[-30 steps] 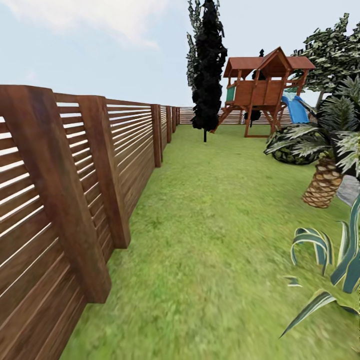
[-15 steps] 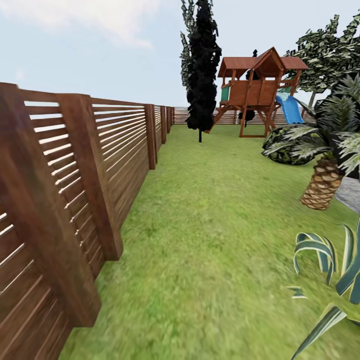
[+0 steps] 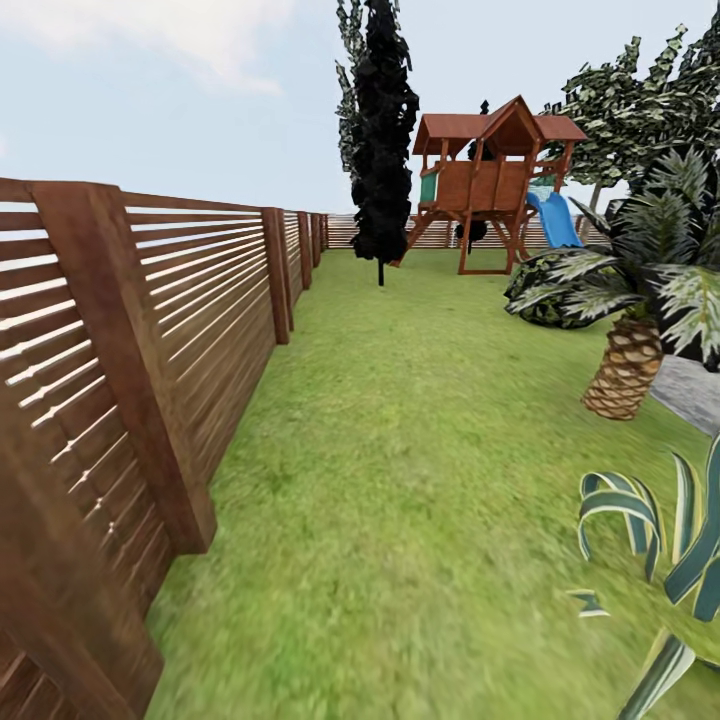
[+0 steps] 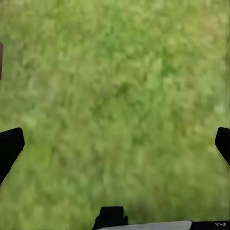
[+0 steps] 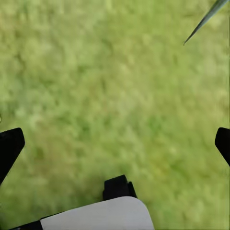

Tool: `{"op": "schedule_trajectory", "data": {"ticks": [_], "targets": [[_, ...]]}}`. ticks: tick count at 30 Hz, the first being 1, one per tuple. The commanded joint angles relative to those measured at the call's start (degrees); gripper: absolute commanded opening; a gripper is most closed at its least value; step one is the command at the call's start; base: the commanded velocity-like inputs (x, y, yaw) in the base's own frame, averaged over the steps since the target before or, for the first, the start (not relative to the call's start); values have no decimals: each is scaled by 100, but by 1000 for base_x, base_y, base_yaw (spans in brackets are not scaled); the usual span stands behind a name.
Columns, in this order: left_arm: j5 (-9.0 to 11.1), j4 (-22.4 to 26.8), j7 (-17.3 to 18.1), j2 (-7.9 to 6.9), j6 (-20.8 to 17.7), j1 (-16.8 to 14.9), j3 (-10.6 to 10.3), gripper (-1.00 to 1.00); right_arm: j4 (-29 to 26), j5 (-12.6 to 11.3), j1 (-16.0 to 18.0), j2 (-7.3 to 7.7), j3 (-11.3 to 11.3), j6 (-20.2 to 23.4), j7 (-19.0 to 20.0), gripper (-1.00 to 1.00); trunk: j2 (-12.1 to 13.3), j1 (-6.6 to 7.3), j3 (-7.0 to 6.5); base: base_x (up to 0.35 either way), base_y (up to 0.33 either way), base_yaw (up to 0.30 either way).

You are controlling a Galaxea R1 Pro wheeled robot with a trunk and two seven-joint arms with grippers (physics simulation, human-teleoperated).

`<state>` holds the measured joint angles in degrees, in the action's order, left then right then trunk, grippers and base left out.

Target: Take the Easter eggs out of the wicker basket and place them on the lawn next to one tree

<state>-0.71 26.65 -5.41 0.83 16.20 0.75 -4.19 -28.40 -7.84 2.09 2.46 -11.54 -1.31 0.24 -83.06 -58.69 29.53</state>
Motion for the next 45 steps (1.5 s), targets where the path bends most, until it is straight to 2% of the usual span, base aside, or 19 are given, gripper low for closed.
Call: {"op": "schedule_trajectory", "data": {"ticks": [1, 12, 45], "targets": [[-8, 7, -57, -4, 6, 1, -38, 100, 1, -60, 2, 0, 2, -12, 2, 100, -2, -4, 4, 337, -2, -3], [-8, 7, -57, -4, 6, 2, -38, 100, 1, -61, 2, 0, 2, -12, 2, 100, -2, -4, 4, 337, 0, -96], [-8, 3, -57, 0, 6, 2, -38, 100, 10, -59, 2, 9, 2, -18, 6, 100, -2, -4, 4, 336, 0, -2]]}}
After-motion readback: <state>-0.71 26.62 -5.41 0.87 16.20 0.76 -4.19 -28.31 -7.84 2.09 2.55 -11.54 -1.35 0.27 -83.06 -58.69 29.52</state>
